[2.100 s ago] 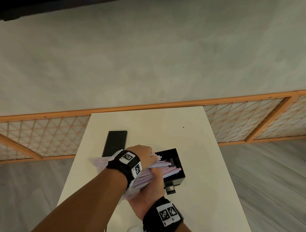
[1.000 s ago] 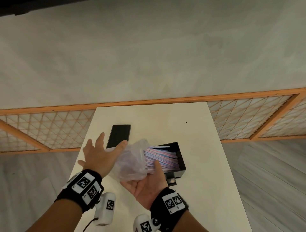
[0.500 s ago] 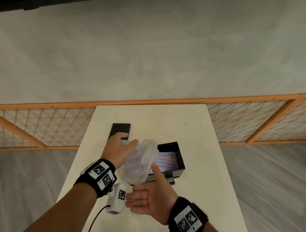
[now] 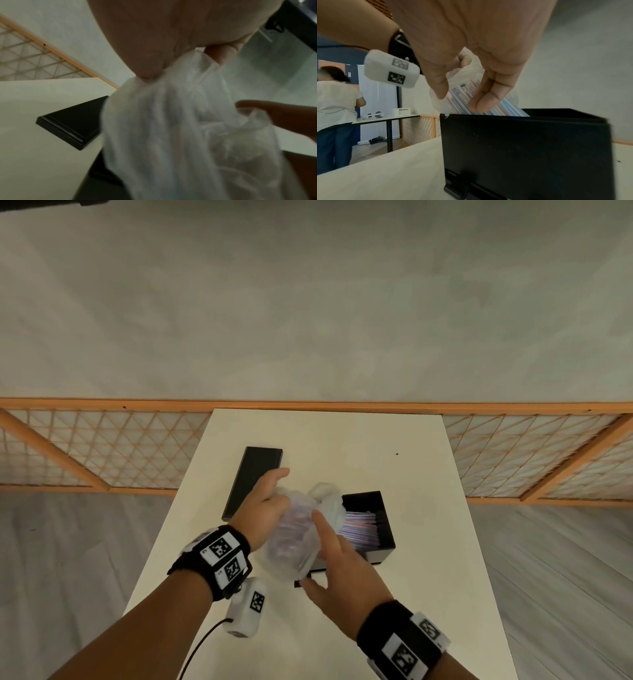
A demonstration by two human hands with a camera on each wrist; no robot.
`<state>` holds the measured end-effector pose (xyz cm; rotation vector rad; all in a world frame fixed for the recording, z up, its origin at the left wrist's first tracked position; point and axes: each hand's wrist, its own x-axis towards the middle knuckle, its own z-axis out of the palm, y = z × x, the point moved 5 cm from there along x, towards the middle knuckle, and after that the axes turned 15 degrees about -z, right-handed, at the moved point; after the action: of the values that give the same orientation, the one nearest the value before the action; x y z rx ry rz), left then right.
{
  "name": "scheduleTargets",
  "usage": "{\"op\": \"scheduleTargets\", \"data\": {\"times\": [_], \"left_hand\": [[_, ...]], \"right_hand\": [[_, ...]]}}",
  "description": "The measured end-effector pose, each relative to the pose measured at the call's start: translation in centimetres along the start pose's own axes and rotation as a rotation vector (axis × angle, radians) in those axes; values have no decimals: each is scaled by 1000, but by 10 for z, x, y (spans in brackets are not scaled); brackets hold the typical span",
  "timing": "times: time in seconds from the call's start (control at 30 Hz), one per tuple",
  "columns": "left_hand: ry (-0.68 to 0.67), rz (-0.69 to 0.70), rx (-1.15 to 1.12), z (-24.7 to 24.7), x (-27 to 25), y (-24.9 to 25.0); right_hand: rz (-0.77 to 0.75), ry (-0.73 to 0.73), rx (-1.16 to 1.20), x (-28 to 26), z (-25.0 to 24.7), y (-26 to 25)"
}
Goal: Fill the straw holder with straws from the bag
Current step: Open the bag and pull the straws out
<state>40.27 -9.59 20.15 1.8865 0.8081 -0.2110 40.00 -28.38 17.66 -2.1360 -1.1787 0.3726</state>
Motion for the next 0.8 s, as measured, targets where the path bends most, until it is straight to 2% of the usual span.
{"op": "scheduleTargets", "data": {"times": [0.13, 0.2, 0.27, 0.33, 0.37, 0.43, 0.57, 0.8], "left_hand": [[118, 63, 116, -15, 2, 1], [249, 44, 164, -26, 3, -6], [348, -84, 126, -39, 3, -20], [306, -236, 73, -44, 5, -36], [272, -251, 92, -44, 5, -41], [292, -170, 180, -46, 2, -41], [452, 18, 190, -61, -13, -25], [518, 124, 52, -97, -34, 6]], "right_hand": [[-30, 22, -109, 27, -2, -12], [-20, 18, -126, 38, -6, -16], [-3, 6, -92, 48, -7, -18], [-13, 11, -46, 56, -8, -20], [-34, 23, -24, 59, -9, -23], [-88, 47, 22, 62, -9, -30], [-133, 89, 70, 63, -9, -45], [-178, 133, 85, 53, 1, -66]]}}
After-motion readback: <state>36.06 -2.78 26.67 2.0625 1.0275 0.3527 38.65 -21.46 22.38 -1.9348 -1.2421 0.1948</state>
